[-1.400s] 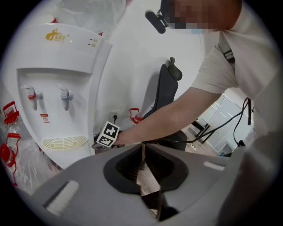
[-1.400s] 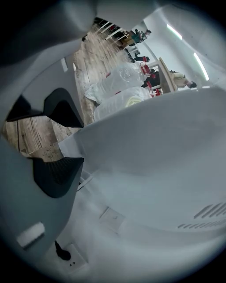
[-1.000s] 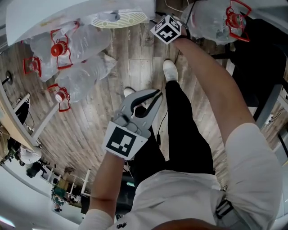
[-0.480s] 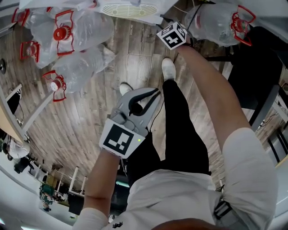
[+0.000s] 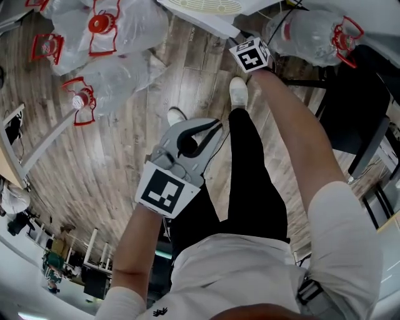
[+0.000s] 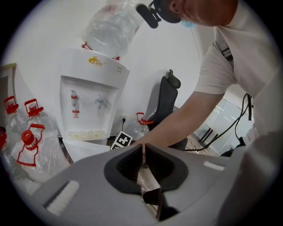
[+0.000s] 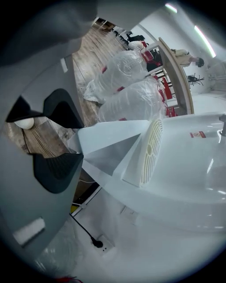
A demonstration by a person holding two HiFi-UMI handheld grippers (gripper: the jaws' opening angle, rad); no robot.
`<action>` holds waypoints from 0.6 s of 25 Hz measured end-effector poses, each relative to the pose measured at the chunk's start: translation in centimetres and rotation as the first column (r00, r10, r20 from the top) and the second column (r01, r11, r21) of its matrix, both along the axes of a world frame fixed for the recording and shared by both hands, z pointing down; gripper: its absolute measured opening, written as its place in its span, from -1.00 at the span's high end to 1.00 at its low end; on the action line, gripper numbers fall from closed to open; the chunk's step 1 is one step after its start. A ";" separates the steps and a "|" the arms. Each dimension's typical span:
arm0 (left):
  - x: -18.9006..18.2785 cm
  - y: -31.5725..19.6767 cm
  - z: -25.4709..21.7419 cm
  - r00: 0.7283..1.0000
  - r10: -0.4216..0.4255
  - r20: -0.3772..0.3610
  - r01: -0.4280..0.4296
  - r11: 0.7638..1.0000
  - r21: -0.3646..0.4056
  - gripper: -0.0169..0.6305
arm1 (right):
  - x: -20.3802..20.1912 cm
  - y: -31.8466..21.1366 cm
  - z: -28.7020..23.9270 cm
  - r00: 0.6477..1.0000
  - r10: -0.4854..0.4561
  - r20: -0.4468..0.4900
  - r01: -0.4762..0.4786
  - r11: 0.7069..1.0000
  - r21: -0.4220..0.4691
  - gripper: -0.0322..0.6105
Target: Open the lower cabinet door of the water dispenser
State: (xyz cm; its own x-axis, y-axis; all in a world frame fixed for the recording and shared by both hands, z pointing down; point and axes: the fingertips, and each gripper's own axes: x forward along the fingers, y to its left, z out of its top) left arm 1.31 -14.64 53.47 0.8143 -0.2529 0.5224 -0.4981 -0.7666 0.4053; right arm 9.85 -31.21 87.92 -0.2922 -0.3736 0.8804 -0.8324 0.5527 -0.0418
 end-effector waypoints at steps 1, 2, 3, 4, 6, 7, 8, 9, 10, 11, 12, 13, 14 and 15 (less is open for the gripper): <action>-0.7 0.1 -0.1 1.000 -0.004 0.002 0.004 1.000 0.002 0.77 | -0.4 0.4 0.0 1.000 0.010 -0.001 -0.010 1.000 -0.005 0.36; -1.4 0.1 -0.2 1.000 -0.007 0.005 0.007 1.000 0.002 0.77 | -0.8 0.8 0.0 1.000 0.020 -0.003 -0.020 1.000 -0.010 0.36; -1.9 0.2 -0.3 1.000 -0.010 0.007 0.010 1.000 0.004 0.77 | -1.1 1.2 0.1 1.000 0.030 -0.006 -0.030 0.999 -0.016 0.36; -2.5 0.3 -0.4 1.000 -0.013 0.007 0.013 1.000 0.006 0.77 | -1.3 1.6 0.1 0.999 0.038 -0.009 -0.038 0.999 -0.022 0.36; -3.5 0.5 -0.7 1.000 -0.018 0.007 0.018 1.000 0.011 0.77 | -1.7 2.2 0.0 0.999 0.048 -0.016 -0.049 0.999 -0.023 0.36; -4.0 0.6 -0.8 1.000 -0.020 0.007 0.020 1.000 0.014 0.77 | -1.9 2.3 -0.2 0.999 0.050 -0.021 -0.050 0.999 -0.019 0.36; -4.5 0.7 -0.9 1.000 -0.022 0.007 0.022 1.000 0.016 0.77 | -2.2 2.5 -0.5 0.998 0.050 -0.027 -0.051 0.999 -0.016 0.36; -5.0 0.9 -1.0 1.000 -0.025 0.006 0.025 1.000 0.017 0.77 | -2.6 2.7 -0.6 0.998 0.052 -0.029 -0.052 0.998 -0.018 0.36; -5.5 1.1 -1.0 1.000 -0.030 0.005 0.030 0.999 0.017 0.77 | -2.9 3.2 -0.4 0.998 0.055 -0.029 -0.055 0.998 -0.024 0.36; -6.1 1.3 -1.0 0.999 -0.034 0.004 0.034 0.999 0.015 0.77 | -3.2 3.6 -0.3 0.998 0.055 -0.030 -0.056 0.998 -0.028 0.37; -6.5 1.5 -1.0 0.999 -0.038 0.003 0.038 0.999 0.014 0.77 | -3.6 3.9 -0.2 0.998 0.053 -0.032 -0.054 0.998 -0.028 0.37; -7.0 1.7 -1.1 0.999 -0.041 0.001 0.041 0.999 0.016 0.77 | -4.0 4.2 -0.3 0.998 0.050 -0.034 -0.051 0.998 -0.024 0.37; -7.3 1.9 -1.1 0.999 -0.044 0.000 0.044 0.999 0.020 0.77 | -4.4 4.5 -0.3 0.998 0.045 -0.037 -0.046 0.999 -0.021 0.38; -7.7 2.0 -1.2 0.999 -0.047 -0.002 0.047 0.999 0.025 0.77 | -4.8 4.8 -0.5 0.998 0.040 -0.040 -0.041 0.999 -0.022 0.40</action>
